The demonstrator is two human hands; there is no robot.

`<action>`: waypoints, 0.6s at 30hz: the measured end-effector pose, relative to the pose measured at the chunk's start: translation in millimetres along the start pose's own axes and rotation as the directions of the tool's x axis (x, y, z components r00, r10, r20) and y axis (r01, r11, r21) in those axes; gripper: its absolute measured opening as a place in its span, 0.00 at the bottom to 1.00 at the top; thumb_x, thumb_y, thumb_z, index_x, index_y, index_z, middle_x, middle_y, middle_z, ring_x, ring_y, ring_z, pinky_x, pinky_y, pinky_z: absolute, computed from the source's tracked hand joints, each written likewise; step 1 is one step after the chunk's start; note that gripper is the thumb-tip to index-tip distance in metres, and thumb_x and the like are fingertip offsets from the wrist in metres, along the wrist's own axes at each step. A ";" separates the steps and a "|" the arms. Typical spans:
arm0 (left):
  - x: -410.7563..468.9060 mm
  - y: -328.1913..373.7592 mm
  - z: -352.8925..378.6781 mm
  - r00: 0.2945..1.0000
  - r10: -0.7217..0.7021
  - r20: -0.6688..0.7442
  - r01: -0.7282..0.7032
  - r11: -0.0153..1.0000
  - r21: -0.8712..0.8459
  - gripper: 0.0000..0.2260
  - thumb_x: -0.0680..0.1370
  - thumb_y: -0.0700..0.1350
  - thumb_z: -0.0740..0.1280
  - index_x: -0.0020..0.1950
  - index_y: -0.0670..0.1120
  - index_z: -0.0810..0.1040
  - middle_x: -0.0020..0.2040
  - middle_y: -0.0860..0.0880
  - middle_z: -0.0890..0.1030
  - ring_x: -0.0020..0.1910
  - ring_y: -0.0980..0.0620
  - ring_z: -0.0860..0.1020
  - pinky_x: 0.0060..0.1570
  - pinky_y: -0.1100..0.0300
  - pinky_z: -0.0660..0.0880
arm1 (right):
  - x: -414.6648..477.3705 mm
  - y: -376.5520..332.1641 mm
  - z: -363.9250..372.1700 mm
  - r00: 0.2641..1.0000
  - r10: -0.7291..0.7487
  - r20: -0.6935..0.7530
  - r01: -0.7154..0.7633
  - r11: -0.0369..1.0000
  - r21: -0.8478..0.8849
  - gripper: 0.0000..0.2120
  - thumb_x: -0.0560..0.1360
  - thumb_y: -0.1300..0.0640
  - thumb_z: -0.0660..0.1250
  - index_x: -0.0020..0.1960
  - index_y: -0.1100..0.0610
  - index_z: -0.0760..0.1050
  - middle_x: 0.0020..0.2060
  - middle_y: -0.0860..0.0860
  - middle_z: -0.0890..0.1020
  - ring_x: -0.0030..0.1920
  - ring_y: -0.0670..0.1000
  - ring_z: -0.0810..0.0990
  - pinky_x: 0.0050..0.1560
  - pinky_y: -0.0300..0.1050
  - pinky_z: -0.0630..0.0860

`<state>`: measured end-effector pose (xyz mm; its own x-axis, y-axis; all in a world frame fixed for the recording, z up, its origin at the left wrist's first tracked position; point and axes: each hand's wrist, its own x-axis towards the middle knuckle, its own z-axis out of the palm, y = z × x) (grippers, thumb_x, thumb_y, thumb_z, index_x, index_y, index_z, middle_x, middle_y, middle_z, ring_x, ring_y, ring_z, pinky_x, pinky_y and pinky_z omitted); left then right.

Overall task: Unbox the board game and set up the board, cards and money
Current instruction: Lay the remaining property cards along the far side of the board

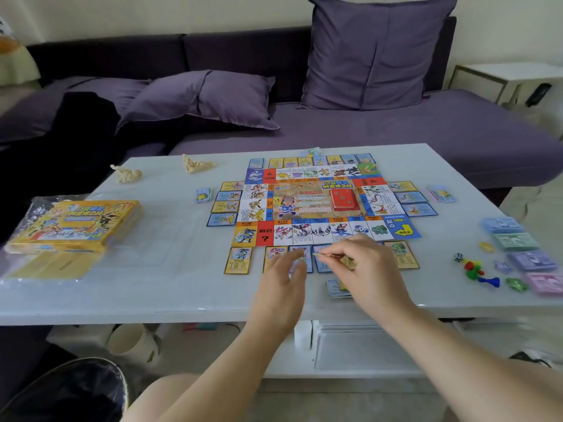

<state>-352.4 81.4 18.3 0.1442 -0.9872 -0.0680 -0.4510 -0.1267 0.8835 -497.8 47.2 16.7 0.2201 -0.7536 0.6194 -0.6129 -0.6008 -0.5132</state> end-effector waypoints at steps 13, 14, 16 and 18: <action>-13.2 12.2 8.4 0.759 -0.265 0.595 0.635 0.101 -0.766 0.15 0.82 0.40 0.53 0.54 0.31 0.75 0.41 0.39 0.80 0.38 0.48 0.81 0.36 0.62 0.79 | -16.2 -4.4 5.7 0.959 0.041 0.281 -0.033 0.999 -0.034 0.07 0.64 0.54 0.77 0.42 0.51 0.82 0.37 0.41 0.70 0.44 0.48 0.68 0.42 0.45 0.70; -13.0 12.4 8.5 0.751 -0.260 0.607 0.644 0.087 -0.760 0.16 0.82 0.40 0.52 0.55 0.31 0.74 0.41 0.38 0.80 0.37 0.48 0.81 0.35 0.62 0.79 | -14.7 -5.3 2.9 0.946 0.071 0.315 -0.066 0.997 -0.027 0.08 0.65 0.55 0.77 0.43 0.51 0.83 0.38 0.42 0.71 0.46 0.49 0.69 0.45 0.47 0.72; -11.7 12.1 8.9 0.741 -0.263 0.618 0.654 0.073 -0.753 0.17 0.83 0.42 0.51 0.57 0.31 0.74 0.43 0.38 0.80 0.36 0.48 0.81 0.36 0.62 0.79 | -12.5 -7.9 -3.1 0.916 0.114 0.384 -0.117 0.993 -0.016 0.10 0.66 0.55 0.76 0.48 0.51 0.83 0.41 0.44 0.74 0.49 0.47 0.68 0.57 0.46 0.69; -9.7 11.4 9.0 0.738 -0.281 0.614 0.654 0.073 -0.753 0.18 0.83 0.43 0.51 0.59 0.31 0.72 0.45 0.38 0.80 0.37 0.48 0.82 0.37 0.61 0.79 | -10.9 -9.5 -9.0 0.887 0.129 0.442 -0.147 0.989 0.007 0.12 0.67 0.54 0.75 0.51 0.49 0.82 0.44 0.44 0.74 0.50 0.44 0.68 0.63 0.41 0.64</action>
<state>-366.9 88.7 24.9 -0.3079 -0.7520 -0.5828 0.7246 -0.5823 0.3685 -501.2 63.5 20.1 0.4519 -0.8644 0.2206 -0.6336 -0.4850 -0.6027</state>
